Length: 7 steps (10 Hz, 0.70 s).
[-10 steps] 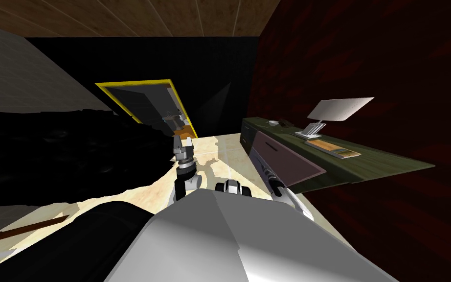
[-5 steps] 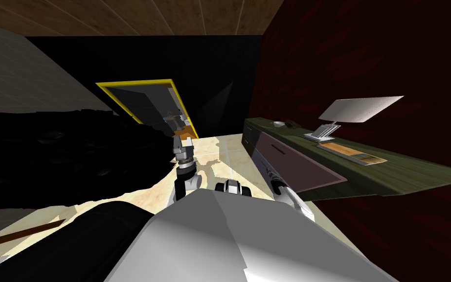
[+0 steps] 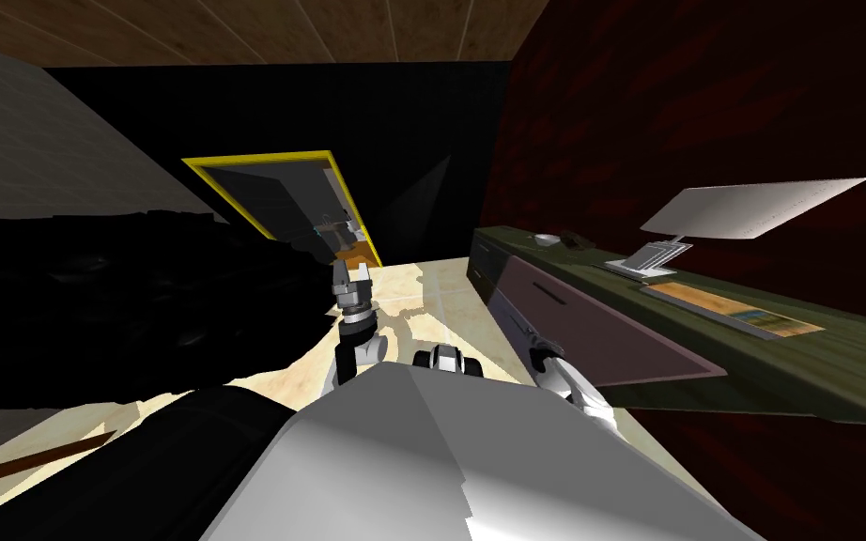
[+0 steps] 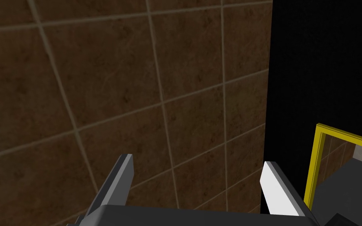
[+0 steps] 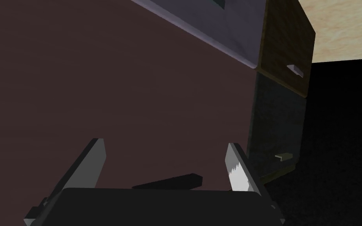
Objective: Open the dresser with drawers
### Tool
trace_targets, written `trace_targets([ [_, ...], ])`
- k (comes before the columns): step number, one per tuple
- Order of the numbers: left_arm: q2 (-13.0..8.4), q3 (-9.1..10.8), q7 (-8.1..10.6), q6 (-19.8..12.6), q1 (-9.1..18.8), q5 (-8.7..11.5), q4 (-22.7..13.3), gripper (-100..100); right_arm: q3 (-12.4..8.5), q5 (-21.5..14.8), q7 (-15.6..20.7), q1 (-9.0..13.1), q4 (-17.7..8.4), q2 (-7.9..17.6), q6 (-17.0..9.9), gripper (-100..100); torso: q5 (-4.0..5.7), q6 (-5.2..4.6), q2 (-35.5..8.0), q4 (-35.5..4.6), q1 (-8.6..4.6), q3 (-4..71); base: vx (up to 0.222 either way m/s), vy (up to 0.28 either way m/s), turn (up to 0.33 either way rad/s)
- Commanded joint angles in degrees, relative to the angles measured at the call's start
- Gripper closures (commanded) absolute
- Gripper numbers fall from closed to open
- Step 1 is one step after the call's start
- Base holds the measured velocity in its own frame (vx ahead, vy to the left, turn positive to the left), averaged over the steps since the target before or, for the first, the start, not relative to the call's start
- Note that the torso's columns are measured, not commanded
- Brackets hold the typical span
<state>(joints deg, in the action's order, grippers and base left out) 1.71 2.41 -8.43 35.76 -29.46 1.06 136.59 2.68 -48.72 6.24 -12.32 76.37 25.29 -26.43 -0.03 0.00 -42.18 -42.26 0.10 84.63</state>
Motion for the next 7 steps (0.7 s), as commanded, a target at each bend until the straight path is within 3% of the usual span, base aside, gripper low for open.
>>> trace_targets([
  [1, 0.0, 0.0, 0.0, 0.0, 0.0, 0.0, 0.0, 0, -0.47, -2.31, 1.05, 2.08, -4.13, 1.72, -4.2, -100, 0.04, 0.01, -0.09, -0.02, -0.12, -0.05, 0.125, 0.074, 0.012],
  [2, 0.0, 0.0, 0.0, 0.0, 0.0, 0.0, 0.0, 0, -0.47, -2.31, 1.05, 2.08, -4.13, 1.72, -4.41, -100, 0.05, 0.0, -0.1, -0.03, -0.15, -0.07, 0.088, 0.046, 0.007],
  [4, -0.01, 0.0, 0.0, 0.0, 0.01, 0.0, 0.0, 0, -1.45, -5.37, 1.83, 4.18, -7.66, 3.69, -8.11, -100, 0.05, 0.0, -0.19, -0.06, -0.14, -0.13, 0.107, 0.064, 0.013],
  [7, 0.0, 0.0, 0.0, 0.0, 0.0, 0.0, 0.0, 0, -1.93, -6.93, 2.19, 5.19, -10.4, 4.59, -10.05, -100, 0.03, 0.0, -0.09, -0.03, -0.11, -0.05, 0.102, 0.054, 0.007],
])
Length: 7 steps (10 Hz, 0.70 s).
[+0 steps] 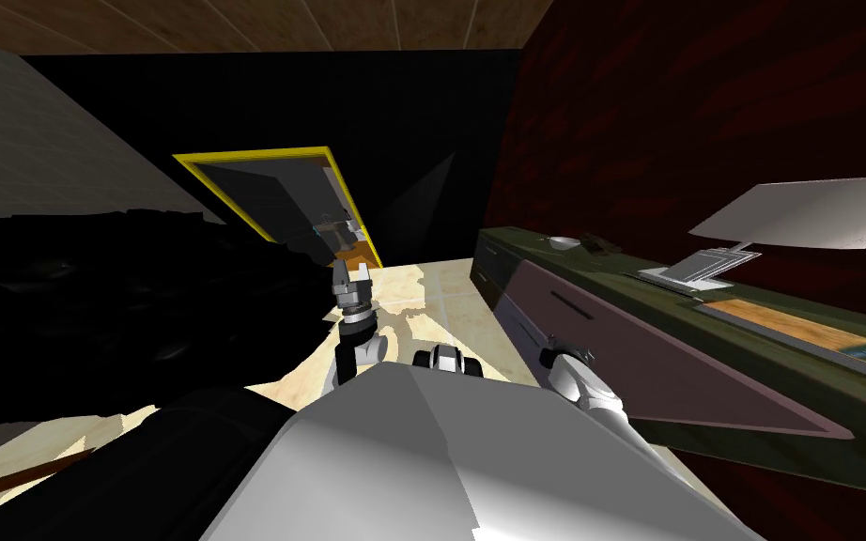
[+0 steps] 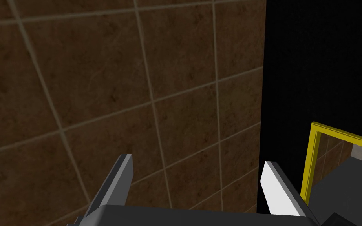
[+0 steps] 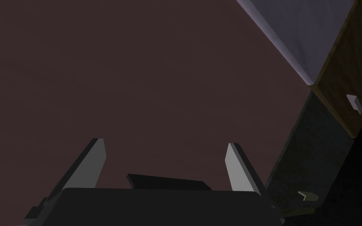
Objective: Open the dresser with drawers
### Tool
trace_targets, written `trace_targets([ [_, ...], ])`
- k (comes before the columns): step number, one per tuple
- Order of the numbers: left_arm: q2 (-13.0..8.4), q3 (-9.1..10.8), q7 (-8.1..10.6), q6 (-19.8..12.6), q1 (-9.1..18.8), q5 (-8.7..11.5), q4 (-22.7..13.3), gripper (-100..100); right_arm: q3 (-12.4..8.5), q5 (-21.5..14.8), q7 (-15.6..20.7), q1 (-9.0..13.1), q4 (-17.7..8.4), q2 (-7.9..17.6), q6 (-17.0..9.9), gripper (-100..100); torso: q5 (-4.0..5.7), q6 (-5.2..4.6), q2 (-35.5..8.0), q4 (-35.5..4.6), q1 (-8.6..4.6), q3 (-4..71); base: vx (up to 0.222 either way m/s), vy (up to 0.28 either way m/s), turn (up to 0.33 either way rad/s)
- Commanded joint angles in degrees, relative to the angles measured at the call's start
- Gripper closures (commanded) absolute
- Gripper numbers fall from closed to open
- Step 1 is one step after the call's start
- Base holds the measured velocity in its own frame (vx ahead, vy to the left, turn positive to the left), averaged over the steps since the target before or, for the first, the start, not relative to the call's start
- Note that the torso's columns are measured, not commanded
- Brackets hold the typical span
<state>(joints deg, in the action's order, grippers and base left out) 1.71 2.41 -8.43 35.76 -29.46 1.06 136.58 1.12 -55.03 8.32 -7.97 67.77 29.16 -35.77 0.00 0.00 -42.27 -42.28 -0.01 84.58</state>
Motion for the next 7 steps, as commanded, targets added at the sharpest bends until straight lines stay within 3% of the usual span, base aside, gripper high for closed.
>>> trace_targets([
  [1, 0.0, 0.0, 0.0, 0.0, 0.0, 0.0, 0.0, 0, -0.83, -2.01, 0.46, 1.8, -3.68, 1.57, -2.4, -100, 0.02, 0.0, -0.06, -0.01, -0.06, -0.03, 0.102, 0.032, 0.009],
  [7, 0.0, 0.0, 0.0, 0.0, 0.0, 0.0, 0.0, 0, -2.92, -8.23, 1.95, 6.1, -11.89, 5.76, -9.91, -100, 0.02, -0.01, -0.04, 0.0, -0.05, -0.02, 0.13, 0.052, 0.012],
])
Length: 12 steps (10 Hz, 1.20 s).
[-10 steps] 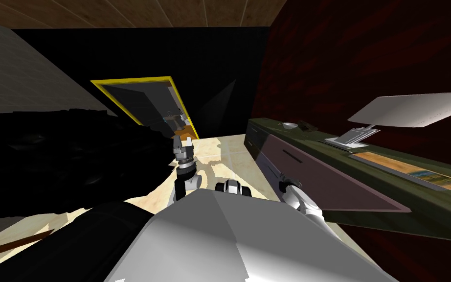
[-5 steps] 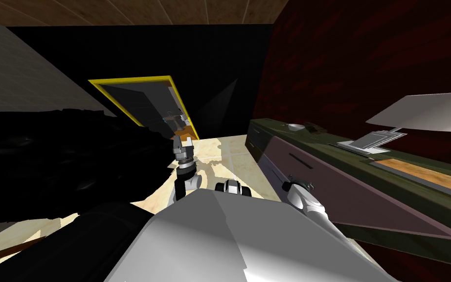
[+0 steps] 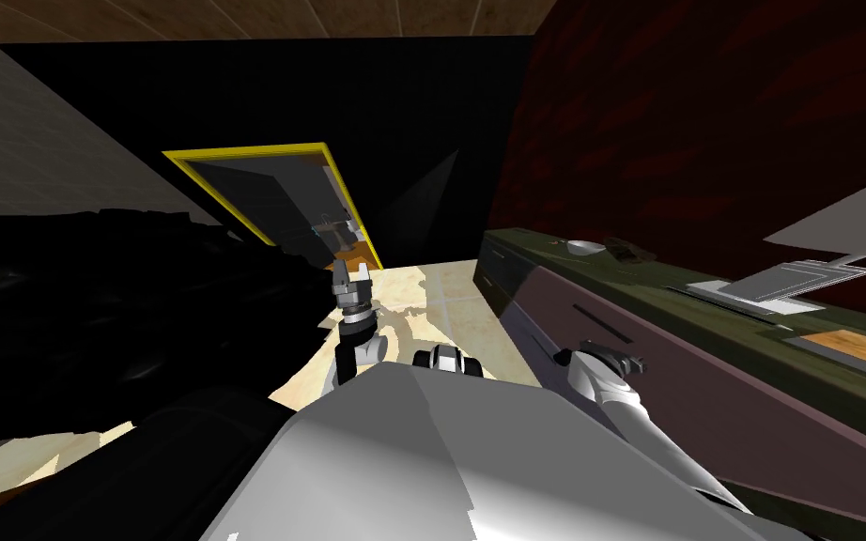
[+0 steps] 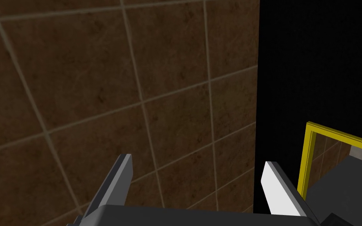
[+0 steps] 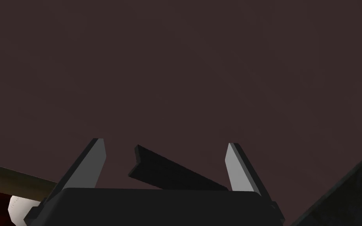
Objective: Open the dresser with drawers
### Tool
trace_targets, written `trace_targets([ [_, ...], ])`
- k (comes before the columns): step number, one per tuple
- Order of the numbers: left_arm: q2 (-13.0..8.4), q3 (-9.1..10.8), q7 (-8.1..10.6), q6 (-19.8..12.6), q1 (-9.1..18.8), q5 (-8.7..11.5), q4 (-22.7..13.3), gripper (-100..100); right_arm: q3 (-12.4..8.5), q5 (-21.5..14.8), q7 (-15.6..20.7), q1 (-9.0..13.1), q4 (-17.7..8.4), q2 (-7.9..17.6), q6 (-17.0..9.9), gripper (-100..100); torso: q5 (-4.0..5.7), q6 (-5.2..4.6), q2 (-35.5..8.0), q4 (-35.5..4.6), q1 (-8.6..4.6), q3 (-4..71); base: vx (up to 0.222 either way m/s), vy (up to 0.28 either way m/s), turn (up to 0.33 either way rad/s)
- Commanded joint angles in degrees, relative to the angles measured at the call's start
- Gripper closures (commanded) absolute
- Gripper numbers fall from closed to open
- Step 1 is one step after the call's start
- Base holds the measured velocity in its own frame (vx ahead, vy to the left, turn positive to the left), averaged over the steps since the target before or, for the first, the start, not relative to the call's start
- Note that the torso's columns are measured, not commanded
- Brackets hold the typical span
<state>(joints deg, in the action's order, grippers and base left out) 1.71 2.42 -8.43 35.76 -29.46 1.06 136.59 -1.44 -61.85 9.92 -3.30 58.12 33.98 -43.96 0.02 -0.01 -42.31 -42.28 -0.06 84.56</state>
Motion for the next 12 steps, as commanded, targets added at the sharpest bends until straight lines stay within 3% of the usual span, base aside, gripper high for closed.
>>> trace_targets([
  [1, 0.0, 0.0, 0.0, 0.0, 0.01, 0.0, 0.0, 0, -0.55, -2.01, 0.49, 1.83, -2.99, 1.39, -2.44, -100, -0.01, 0.01, -0.14, -0.04, 0.05, -0.09, 0.073, 0.047, 0.007],
  [3, 0.0, 0.0, 0.0, 0.0, 0.01, 0.0, 0.0, 0, -0.39, -2.8, -0.08, 2.63, -4.42, 1.56, -2.66, -100, -0.03, 0.01, -0.06, -0.03, 0.06, -0.05, 0.056, 0.032, 0.005],
  [4, 0.0, 0.0, 0.0, 0.0, 0.01, 0.0, 0.0, 0, -0.55, -2.47, -1.32, 3.54, -7.45, 2.3, -2.8, -100, 0.0, -0.01, -0.11, -0.03, -0.01, -0.07, -0.034, -0.009, 0.246],
  [5, 0.0, -0.01, 0.0, -0.01, 0.03, 0.0, -0.01, 0, -0.68, -2.03, -2.45, 4.29, -8.77, 2.93, -2.88, -100, 0.01, 0.06, -0.22, -0.07, -0.06, -0.14, -0.114, -0.039, 0.453],
  [9, 0.0, 0.0, 0.0, -0.01, 0.03, 0.0, -0.01, 0, -0.82, -1.59, -3.58, 5.03, -12.88, 3.57, -2.97, -100, -0.05, 0.1, 0.17, 0.04, 0.15, 0.1, -0.066, -0.016, 0.108],
  [12, 0.0, 0.0, 0.0, -0.01, 0.03, 0.0, -0.01, 0, -1.09, -0.7, -5.84, 6.52, -18.31, 4.84, -3.13, -100, 0.0, 0.1, -0.1, -0.05, -0.01, -0.08, -0.093, -0.021, 0.234],
])
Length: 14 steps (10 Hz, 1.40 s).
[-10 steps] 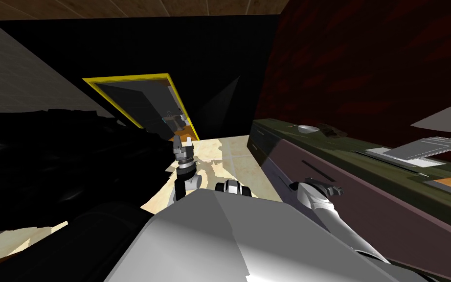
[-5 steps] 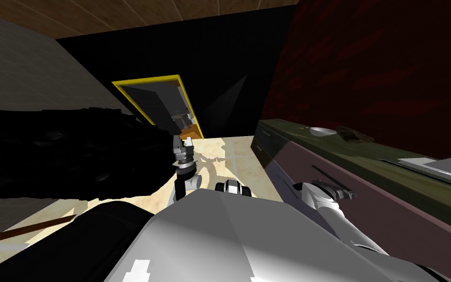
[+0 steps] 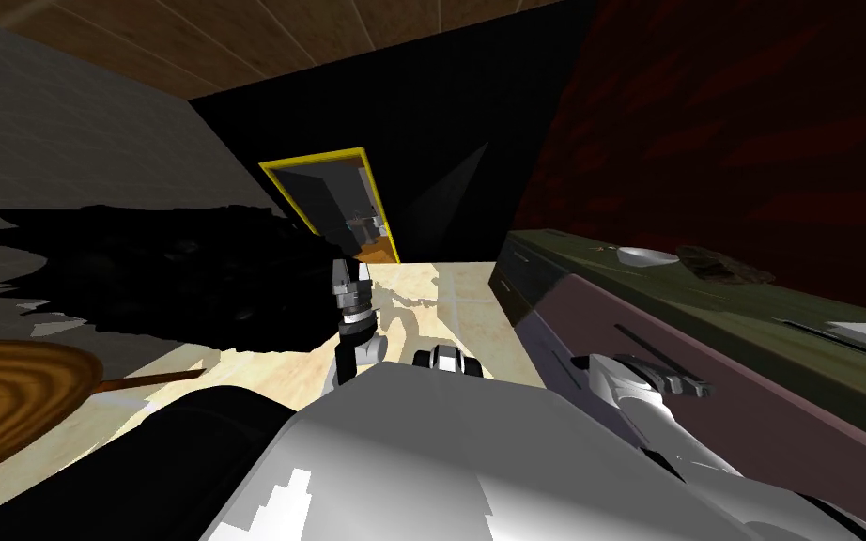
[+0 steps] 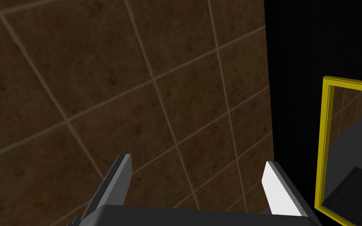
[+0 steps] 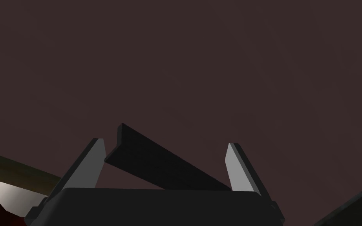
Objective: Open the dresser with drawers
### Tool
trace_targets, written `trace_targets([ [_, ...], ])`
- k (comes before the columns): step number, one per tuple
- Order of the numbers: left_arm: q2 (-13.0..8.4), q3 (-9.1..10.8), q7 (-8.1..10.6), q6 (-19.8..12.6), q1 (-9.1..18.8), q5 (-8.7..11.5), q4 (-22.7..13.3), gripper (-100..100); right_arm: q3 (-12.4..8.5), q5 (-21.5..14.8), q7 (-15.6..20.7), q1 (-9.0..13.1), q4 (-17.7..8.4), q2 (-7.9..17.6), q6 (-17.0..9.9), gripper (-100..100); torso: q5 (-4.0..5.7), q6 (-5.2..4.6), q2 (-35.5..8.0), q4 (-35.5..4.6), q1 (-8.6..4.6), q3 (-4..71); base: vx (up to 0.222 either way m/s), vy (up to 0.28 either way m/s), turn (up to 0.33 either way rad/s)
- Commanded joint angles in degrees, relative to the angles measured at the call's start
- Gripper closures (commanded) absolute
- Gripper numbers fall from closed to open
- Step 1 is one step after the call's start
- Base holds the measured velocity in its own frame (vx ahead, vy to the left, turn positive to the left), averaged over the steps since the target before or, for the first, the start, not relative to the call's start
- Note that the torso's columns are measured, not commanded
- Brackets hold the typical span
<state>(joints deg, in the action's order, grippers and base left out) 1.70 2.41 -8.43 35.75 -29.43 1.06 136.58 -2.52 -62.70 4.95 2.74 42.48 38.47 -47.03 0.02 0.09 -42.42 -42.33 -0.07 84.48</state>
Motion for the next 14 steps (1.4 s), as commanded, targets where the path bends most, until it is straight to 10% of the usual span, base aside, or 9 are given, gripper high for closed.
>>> trace_targets([
  [1, 0.0, 0.01, 0.0, 0.0, -0.01, 0.0, 0.0, 0, -0.01, 0.15, -0.87, 0.48, -2.67, 0.35, -0.06, -100, 0.0, -0.1, 0.12, 0.04, 0.0, 0.06, -0.033, -0.007, -0.03],
  [7, 0.0, 0.01, 0.0, 0.0, -0.02, 0.0, 0.0, 0, -0.55, 1.93, -5.4, 3.45, -13.54, 2.9, -0.38, -100, -0.01, -0.11, 0.2, 0.07, 0.05, 0.13, -0.079, -0.007, 0.228],
  [10, 0.0, 0.0, 0.0, 0.0, -0.01, 0.0, 0.0, 0, -0.5, 1.97, -6.06, 3.99, -14.81, 3.23, -0.37, -100, -0.02, -0.06, 0.09, 0.04, 0.06, 0.07, -0.065, -0.005, 0.123],
  [11, 0.0, 0.01, 0.0, 0.0, -0.02, 0.0, 0.0, 0, -0.55, 1.93, -5.4, 3.45, -13.54, 2.9, -0.38, 100, -0.02, -0.14, 0.19, 0.06, 0.05, 0.11, 0.034, 0.002, -0.223],
  [14, 0.0, 0.02, 0.0, 0.01, -0.05, 0.0, 0.01, 0, -0.14, 0.59, -2.01, 1.22, -5.73, 0.99, -0.14, 100, 0.03, -0.01, 0.55, 0.17, -0.03, 0.34, 0.132, 0.011, -0.374],
])
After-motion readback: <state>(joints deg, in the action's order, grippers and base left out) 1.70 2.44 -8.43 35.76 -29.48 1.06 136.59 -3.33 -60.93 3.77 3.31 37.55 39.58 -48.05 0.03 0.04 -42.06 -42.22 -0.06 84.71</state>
